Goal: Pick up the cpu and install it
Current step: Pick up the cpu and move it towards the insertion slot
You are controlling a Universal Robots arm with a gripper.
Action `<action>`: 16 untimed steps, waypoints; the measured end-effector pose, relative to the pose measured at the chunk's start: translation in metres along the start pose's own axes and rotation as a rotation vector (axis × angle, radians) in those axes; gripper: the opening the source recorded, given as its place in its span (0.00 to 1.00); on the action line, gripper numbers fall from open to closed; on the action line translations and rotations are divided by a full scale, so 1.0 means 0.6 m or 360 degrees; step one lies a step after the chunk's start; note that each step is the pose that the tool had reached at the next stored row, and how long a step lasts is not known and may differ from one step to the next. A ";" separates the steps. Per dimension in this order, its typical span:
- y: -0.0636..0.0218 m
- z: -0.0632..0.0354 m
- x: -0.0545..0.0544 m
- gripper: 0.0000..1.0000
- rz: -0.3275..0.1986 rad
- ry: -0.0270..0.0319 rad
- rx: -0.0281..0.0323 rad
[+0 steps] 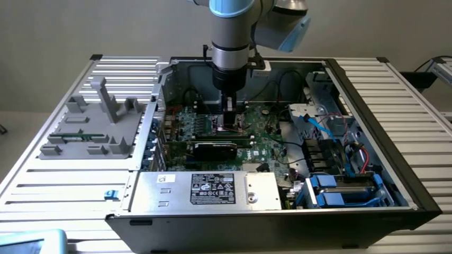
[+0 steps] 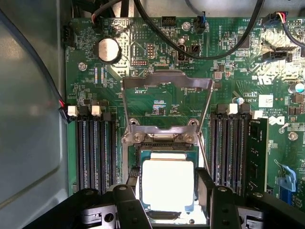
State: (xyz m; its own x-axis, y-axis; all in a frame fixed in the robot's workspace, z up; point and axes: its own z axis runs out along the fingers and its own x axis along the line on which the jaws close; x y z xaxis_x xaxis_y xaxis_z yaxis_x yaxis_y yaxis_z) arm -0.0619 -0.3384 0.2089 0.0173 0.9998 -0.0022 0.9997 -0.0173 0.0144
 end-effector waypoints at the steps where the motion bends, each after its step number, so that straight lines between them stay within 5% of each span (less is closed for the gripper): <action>1: 0.000 0.001 0.000 0.55 0.0000 0.00000 0.00001; 16: -0.002 0.008 0.002 0.55 -0.0001 -0.00001 -0.00010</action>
State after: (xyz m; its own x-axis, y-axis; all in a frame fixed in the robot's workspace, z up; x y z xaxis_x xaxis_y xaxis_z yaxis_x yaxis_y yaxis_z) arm -0.0629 -0.3373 0.2043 0.0169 0.9999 -0.0022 0.9997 -0.0169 0.0150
